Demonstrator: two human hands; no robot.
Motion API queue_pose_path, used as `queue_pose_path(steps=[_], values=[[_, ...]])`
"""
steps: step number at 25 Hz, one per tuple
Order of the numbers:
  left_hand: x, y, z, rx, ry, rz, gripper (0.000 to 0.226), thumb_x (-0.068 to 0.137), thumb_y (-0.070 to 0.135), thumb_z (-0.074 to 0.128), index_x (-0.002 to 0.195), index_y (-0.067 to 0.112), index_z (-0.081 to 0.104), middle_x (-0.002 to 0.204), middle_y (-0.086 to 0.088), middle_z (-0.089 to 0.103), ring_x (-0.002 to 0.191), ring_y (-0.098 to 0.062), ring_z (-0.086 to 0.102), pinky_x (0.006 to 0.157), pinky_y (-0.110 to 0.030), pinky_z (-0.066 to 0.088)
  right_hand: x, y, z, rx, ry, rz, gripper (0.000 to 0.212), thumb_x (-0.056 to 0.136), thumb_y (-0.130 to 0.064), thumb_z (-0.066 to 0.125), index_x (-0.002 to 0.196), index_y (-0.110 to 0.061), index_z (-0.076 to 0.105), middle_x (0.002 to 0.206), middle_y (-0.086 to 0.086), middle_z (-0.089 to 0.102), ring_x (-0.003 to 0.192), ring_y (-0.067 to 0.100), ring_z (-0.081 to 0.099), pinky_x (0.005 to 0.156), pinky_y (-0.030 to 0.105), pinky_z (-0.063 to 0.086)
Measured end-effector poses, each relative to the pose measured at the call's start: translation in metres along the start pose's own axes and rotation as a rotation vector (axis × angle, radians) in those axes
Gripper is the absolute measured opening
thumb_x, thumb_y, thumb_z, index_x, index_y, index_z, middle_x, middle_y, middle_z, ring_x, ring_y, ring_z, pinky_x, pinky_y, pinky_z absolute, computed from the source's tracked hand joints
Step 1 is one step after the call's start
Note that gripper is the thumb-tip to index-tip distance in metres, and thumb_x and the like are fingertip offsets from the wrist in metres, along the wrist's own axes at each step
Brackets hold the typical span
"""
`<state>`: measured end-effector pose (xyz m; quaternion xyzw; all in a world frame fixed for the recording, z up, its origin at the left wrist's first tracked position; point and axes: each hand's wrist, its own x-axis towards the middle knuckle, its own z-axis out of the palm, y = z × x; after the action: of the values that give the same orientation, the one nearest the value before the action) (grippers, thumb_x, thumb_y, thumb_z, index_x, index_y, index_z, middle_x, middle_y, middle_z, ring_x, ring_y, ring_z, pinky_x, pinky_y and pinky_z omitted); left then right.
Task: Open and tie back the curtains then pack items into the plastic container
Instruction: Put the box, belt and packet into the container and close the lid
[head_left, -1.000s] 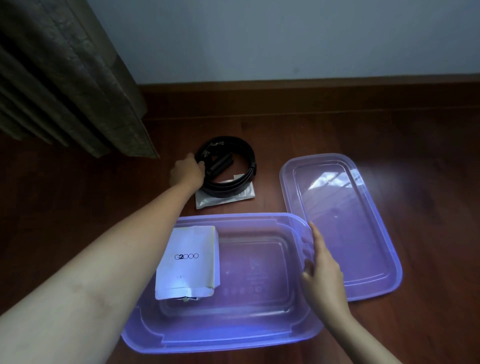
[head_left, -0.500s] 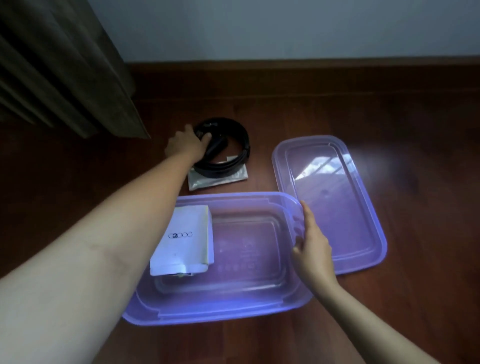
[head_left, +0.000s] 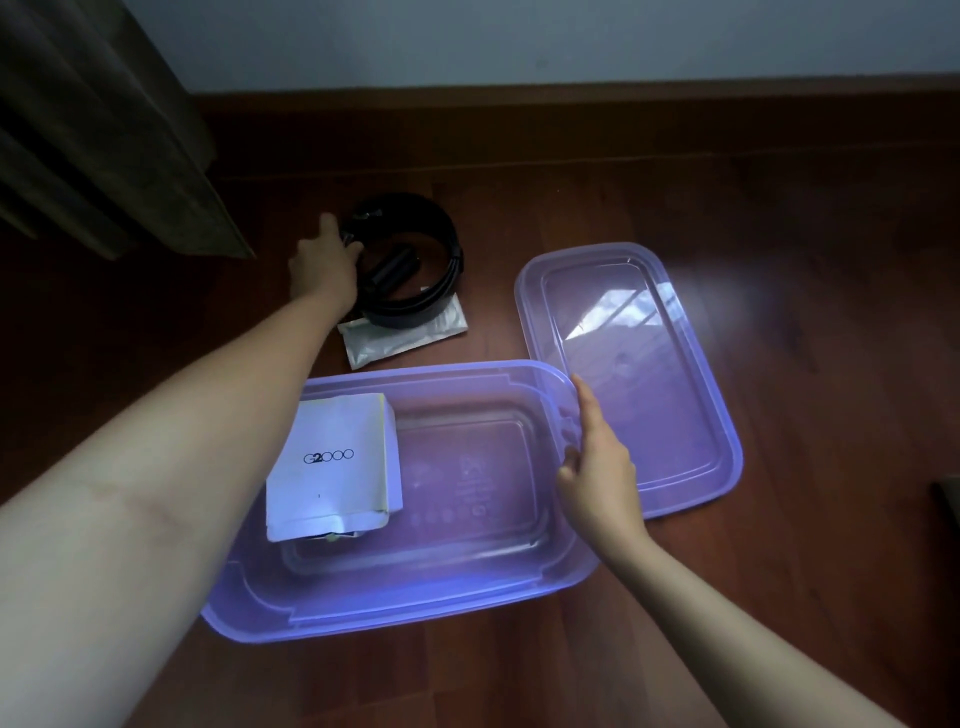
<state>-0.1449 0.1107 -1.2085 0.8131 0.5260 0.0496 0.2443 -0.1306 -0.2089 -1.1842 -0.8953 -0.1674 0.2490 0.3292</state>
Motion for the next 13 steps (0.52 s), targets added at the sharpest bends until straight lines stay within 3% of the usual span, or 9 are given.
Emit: queue_pose_path(steps=[3, 5, 7, 9, 11, 13], values=[[-0.005, 0.001, -0.023, -0.074, 0.161, 0.086, 0.037, 0.099, 0.026, 0.042, 0.128, 0.005, 0.038, 0.12, -0.029, 0.054, 0.111, -0.043, 0.053, 0.088, -0.044, 0.042, 0.002, 0.004, 0.001, 0.064, 0.005, -0.019, 0.071, 0.086, 0.001, 0.042, 0.144, -0.037, 0.029, 0.102, 0.004, 0.065, 0.094, 0.029, 0.06, 0.076, 0.035, 0.044], [-0.008, 0.006, -0.042, -0.16, 0.247, 0.19, 0.037, 0.098, 0.028, 0.042, 0.127, 0.004, 0.041, 0.119, -0.026, 0.056, 0.109, -0.038, 0.055, 0.087, -0.038, 0.041, 0.005, 0.008, 0.003, 0.183, 0.009, -0.008, 0.05, 0.098, -0.014, 0.037, 0.143, -0.035, 0.033, 0.119, 0.0, 0.063, 0.109, 0.02, 0.058, 0.09, 0.033, 0.044], [-0.019, 0.012, -0.06, -0.265, 0.276, 0.372, 0.03, 0.097, 0.029, 0.044, 0.117, 0.006, 0.046, 0.111, -0.023, 0.061, 0.101, -0.032, 0.058, 0.077, -0.03, 0.038, 0.006, 0.01, 0.003, 0.384, -0.007, 0.01, 0.042, 0.102, -0.018, 0.034, 0.141, -0.031, 0.037, 0.137, -0.008, 0.052, 0.126, 0.009, 0.048, 0.109, 0.031, 0.036], [-0.046, 0.016, -0.07, -0.291, 0.221, 0.525, 0.029, 0.096, 0.029, 0.047, 0.113, 0.006, 0.049, 0.101, -0.021, 0.063, 0.09, -0.03, 0.06, 0.067, -0.024, 0.03, 0.008, 0.011, 0.001, 0.562, -0.037, 0.032, 0.039, 0.102, -0.015, 0.036, 0.138, -0.029, 0.039, 0.142, -0.005, 0.047, 0.132, 0.008, 0.042, 0.114, 0.033, 0.03], [-0.08, 0.017, -0.068, -0.24, 0.067, 0.641, 0.036, 0.095, 0.03, 0.051, 0.117, 0.002, 0.049, 0.092, -0.019, 0.064, 0.079, -0.027, 0.06, 0.063, -0.025, 0.028, 0.01, 0.01, -0.002, 0.681, -0.078, 0.082, 0.039, 0.1, -0.013, 0.039, 0.136, -0.027, 0.041, 0.142, 0.003, 0.048, 0.133, 0.012, 0.042, 0.114, 0.034, 0.031], [-0.115, 0.014, -0.062, -0.116, -0.114, 0.774, 0.043, 0.093, 0.036, 0.051, 0.122, 0.005, 0.049, 0.092, -0.019, 0.065, 0.079, -0.031, 0.064, 0.066, -0.031, 0.037, 0.01, 0.008, -0.005, 0.758, -0.099, 0.117, 0.041, 0.099, -0.01, 0.04, 0.138, -0.019, 0.042, 0.141, 0.004, 0.049, 0.131, 0.014, 0.044, 0.111, 0.03, 0.035]])
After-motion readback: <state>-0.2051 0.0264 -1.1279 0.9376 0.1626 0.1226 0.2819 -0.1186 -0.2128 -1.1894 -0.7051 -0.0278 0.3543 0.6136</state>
